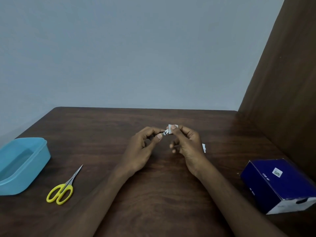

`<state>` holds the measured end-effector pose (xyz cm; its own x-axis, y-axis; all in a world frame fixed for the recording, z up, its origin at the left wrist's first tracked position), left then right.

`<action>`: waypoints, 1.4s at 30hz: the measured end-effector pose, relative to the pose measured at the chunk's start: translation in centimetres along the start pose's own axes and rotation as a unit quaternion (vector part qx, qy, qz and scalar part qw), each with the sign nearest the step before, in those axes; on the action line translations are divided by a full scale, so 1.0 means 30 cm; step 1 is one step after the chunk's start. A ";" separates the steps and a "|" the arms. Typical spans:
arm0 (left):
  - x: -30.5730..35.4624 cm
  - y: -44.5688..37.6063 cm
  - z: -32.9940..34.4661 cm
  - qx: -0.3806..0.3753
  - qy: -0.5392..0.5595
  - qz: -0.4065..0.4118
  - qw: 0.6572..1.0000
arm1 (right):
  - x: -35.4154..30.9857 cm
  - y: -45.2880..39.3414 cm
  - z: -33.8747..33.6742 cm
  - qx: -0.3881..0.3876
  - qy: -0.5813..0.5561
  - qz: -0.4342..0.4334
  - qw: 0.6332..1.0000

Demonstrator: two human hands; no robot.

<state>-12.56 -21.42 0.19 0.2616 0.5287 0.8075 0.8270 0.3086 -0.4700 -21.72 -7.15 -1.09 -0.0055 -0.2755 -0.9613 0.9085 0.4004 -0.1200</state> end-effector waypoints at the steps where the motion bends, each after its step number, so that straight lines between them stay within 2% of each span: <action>1: -0.003 0.001 -0.001 0.003 0.004 -0.002 1.000 | -0.001 0.002 0.002 -0.005 0.008 -0.004 1.000; 4: -0.004 0.003 -0.005 0.003 0.007 -0.001 1.000 | -0.003 0.006 0.005 -0.020 0.028 -0.019 0.999; 9: 0.016 0.012 0.004 -0.003 -0.018 0.001 1.000 | 0.003 -0.005 -0.012 0.026 0.020 -0.014 0.999; 13: 0.026 0.013 0.001 0.009 -0.026 0.010 1.000 | 0.003 -0.007 -0.014 0.032 0.011 -0.016 0.999; 19: 0.098 0.028 -0.025 0.085 -0.142 0.115 0.980 | -0.005 -0.006 -0.019 0.043 0.030 -0.046 0.998; 22: 0.109 0.034 -0.030 0.117 -0.159 0.155 0.968 | -0.008 0.000 -0.006 0.035 0.032 -0.050 0.998; 25: 0.091 0.033 -0.043 0.144 -0.154 0.149 0.966 | -0.004 0.001 -0.008 0.048 0.015 -0.037 0.998; 30: 0.053 0.023 -0.056 0.162 -0.065 0.082 0.981 | 0.019 -0.017 -0.065 0.125 -0.025 -0.014 0.992; 35: 0.056 0.019 -0.060 0.149 -0.056 0.081 0.984 | 0.029 0.000 -0.027 0.065 0.014 0.000 0.998; 39: 0.039 0.022 -0.062 0.151 -0.067 0.080 0.983 | 0.021 0.021 0.022 0.004 -0.004 0.025 1.000; 42: 0.036 0.019 -0.066 0.161 -0.068 0.085 0.981 | 0.022 0.028 0.037 -0.002 -0.032 0.052 0.998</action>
<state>-10.82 -22.24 1.51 0.2950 0.6878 0.6633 0.5716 0.4293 -0.6993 -20.48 -7.97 -1.55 0.1157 -0.2877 -0.9507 0.9010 0.4334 -0.0216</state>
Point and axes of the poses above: each hand's wrist, its own y-axis away from the middle knuckle, its own z-axis out of the palm, x = y × z, the point moved 7 cm from there along -y, towards the middle knuckle, and after that the axes turned 3 degrees about x, right-handed, at the moved point
